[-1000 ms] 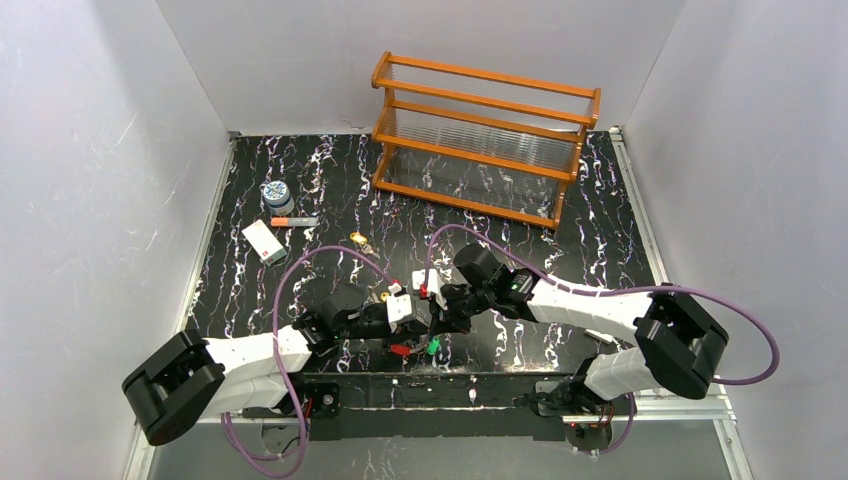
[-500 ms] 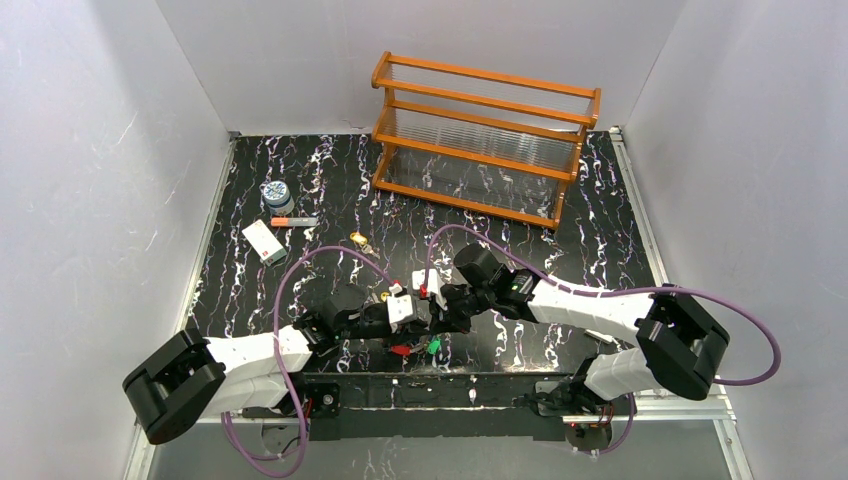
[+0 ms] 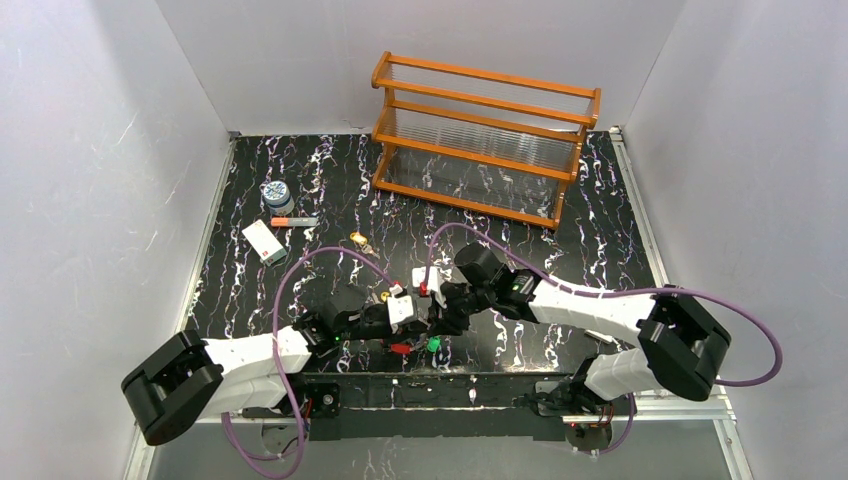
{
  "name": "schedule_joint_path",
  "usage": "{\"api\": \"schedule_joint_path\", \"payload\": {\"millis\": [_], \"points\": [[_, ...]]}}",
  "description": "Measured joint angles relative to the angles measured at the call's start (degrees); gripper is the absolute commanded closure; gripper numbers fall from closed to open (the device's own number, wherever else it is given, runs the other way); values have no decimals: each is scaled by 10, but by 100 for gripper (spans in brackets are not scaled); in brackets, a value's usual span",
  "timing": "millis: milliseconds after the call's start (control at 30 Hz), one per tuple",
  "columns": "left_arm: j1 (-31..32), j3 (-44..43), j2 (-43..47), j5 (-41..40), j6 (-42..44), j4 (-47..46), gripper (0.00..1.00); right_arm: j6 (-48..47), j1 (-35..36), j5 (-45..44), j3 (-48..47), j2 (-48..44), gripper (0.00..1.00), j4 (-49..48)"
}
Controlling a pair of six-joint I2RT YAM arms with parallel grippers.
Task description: Put the keys on the keyring
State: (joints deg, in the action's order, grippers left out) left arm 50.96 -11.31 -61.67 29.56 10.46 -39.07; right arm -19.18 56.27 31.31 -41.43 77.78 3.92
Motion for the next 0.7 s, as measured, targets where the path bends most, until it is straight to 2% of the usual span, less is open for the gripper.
{"api": "schedule_joint_path", "payload": {"millis": [100, 200, 400, 533, 700], "points": [[3, 0, 6, -8, -5, 4, 100, 11, 0, -9, 7, -18, 31, -43], [4, 2, 27, -23, -13, 6, 100, 32, -7, -12, 37, -63, 25, -101], [4, 25, 77, -55, -41, -18, 100, 110, -60, 12, 120, -138, 29, -222], [4, 56, 114, -76, -63, -54, 100, 172, -106, 53, 151, -145, 39, -281], [4, 80, 146, -81, -80, -85, 100, 210, -125, 103, 167, -145, 45, -326]]}}
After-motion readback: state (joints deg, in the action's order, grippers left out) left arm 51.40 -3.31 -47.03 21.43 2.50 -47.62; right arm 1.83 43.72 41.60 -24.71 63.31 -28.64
